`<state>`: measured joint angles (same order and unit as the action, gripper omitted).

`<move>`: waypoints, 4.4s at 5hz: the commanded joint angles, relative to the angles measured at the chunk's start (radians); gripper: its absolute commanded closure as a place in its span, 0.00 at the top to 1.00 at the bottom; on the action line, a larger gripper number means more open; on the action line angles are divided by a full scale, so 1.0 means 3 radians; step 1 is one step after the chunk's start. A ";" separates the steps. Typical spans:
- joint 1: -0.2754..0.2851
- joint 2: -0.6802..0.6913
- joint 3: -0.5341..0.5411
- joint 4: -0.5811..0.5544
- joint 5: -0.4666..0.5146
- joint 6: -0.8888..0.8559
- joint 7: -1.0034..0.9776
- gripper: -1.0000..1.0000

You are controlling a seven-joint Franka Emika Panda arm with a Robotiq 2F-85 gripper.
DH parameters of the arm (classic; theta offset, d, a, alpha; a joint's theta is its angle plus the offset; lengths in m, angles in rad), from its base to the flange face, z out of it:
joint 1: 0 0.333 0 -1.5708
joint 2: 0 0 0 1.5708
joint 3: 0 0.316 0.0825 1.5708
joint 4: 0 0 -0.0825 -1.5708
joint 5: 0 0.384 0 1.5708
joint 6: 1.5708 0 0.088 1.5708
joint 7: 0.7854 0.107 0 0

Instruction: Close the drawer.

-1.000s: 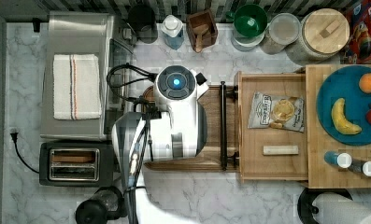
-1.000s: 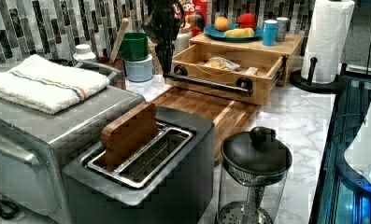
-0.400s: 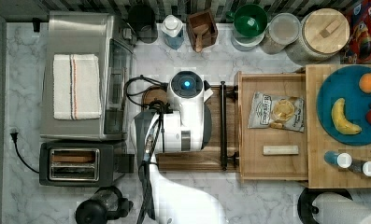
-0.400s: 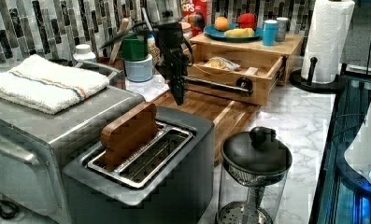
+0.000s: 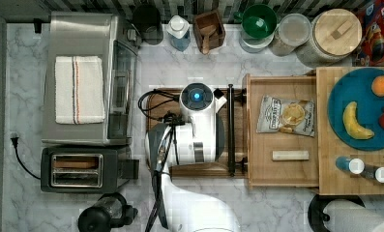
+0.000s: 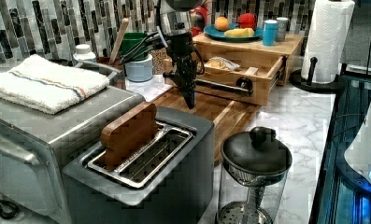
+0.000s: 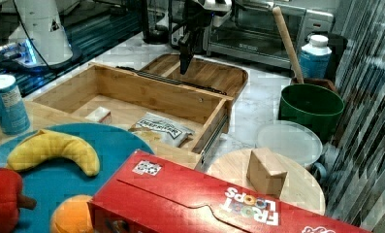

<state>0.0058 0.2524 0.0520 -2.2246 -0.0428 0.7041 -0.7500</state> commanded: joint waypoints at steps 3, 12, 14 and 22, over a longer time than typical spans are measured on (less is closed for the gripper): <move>-0.0497 -0.0104 -0.0159 0.0232 -0.0158 0.0213 -0.0752 0.00; -0.1640 0.0723 -0.0673 0.1396 0.0125 0.0399 -0.2426 0.00; -0.1733 0.0897 -0.0672 0.1768 0.0022 0.0289 -0.2394 0.00; -0.1675 0.0756 -0.0693 0.1606 0.0017 0.0262 -0.2271 0.00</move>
